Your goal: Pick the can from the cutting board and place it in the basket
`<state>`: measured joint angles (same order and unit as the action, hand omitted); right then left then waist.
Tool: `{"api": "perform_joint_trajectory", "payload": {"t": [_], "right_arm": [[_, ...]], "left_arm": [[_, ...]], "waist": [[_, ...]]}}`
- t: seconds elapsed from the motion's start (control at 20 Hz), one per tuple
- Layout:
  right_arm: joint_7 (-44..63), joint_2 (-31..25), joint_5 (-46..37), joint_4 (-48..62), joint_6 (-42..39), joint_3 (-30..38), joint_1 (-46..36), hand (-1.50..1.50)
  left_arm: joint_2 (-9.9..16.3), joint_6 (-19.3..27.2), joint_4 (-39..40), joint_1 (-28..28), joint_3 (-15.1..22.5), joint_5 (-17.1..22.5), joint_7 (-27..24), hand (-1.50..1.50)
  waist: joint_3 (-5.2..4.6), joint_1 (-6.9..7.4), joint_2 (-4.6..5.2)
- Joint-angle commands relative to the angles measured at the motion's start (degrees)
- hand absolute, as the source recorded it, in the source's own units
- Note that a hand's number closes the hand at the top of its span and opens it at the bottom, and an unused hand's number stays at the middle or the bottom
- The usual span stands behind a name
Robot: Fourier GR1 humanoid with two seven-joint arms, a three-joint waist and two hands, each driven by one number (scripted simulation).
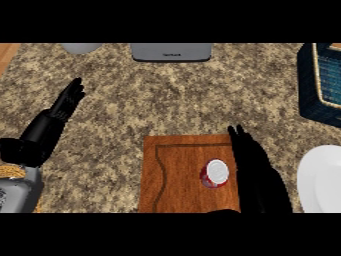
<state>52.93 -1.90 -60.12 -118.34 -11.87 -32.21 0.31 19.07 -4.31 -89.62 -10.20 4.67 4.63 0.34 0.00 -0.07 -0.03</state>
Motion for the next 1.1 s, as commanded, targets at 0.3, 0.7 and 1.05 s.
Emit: {"api": "perform_joint_trajectory", "payload": {"t": [0.3, 0.7, 1.05], "right_arm": [[3.3, 1.8, -0.9, 8.2, -0.4, -0.6, -5.4, -1.50], [1.0, 1.9, -0.4, 13.7, 1.8, 1.9, -5.6, -1.50], [0.9, 1.5, -1.5, 11.3, 0.2, 2.1, -1.4, -1.50]], "left_arm": [[-2.2, -3.8, 4.2, -2.2, -3.2, -1.7, -1.4, 0.00], [-3.6, -5.5, -1.8, 1.9, -3.9, -3.2, -0.3, 0.00], [-6.9, -3.4, -1.5, -0.3, -3.2, -7.0, 1.9, 0.00]], "waist": [[-0.01, 0.04, 0.04], [0.00, 0.17, 0.01], [0.00, -0.05, 0.00]]}}
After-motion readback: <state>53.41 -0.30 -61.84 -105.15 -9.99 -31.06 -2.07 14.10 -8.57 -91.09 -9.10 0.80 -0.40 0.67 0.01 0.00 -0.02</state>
